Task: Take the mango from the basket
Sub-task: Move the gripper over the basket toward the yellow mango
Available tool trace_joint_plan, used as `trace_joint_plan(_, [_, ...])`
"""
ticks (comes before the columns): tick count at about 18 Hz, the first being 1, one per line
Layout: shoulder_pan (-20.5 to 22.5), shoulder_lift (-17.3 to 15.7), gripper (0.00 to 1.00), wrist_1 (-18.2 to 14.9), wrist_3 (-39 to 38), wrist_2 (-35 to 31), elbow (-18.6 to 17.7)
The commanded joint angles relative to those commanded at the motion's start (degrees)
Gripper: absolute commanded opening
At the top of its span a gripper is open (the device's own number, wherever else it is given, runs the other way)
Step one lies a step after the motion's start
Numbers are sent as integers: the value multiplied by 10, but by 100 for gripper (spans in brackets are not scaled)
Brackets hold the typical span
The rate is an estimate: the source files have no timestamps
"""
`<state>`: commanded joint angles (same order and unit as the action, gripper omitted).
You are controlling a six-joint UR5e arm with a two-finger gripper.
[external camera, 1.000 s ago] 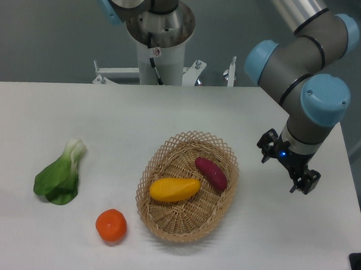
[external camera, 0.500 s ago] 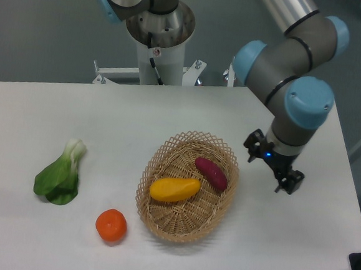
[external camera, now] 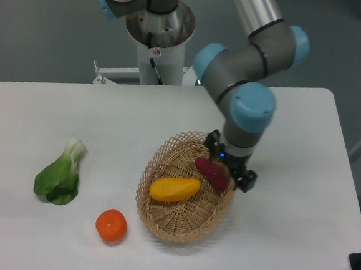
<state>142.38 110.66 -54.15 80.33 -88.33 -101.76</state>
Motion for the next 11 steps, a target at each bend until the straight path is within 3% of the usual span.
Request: trace_joint_plan(11, [-20,13,100,3,-33,-2,-7])
